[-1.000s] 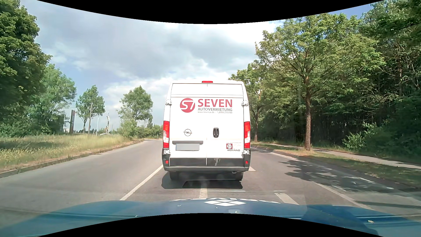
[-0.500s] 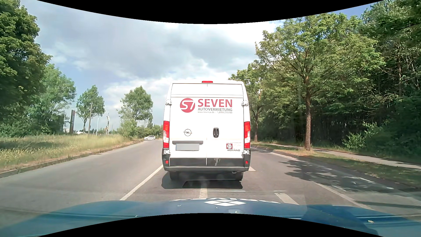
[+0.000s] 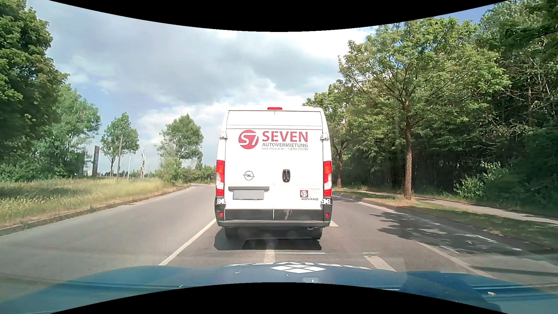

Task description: Follow the waypoints while adhering to traffic rules and regulations

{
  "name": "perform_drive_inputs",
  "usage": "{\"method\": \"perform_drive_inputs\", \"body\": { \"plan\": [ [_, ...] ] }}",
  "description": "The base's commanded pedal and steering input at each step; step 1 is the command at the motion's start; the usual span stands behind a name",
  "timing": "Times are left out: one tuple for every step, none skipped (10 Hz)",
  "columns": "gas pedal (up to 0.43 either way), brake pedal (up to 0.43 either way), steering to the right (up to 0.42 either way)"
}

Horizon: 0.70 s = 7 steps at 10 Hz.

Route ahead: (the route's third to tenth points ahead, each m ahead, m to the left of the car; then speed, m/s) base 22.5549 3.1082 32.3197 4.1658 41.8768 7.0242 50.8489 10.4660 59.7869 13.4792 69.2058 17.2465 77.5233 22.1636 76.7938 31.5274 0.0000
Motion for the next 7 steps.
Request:
{"method": "perform_drive_inputs", "body": {
  "plan": [
    [0.0,0.262,-0.02],
    [0.0,0.262,-0.02],
    [0.0,0.262,-0.02],
    [0.0,0.262,-0.02],
    [0.0,0.262,-0.02],
    [0.0,0.262,-0.02],
    [0.0,0.262,-0.02]
  ]
}}
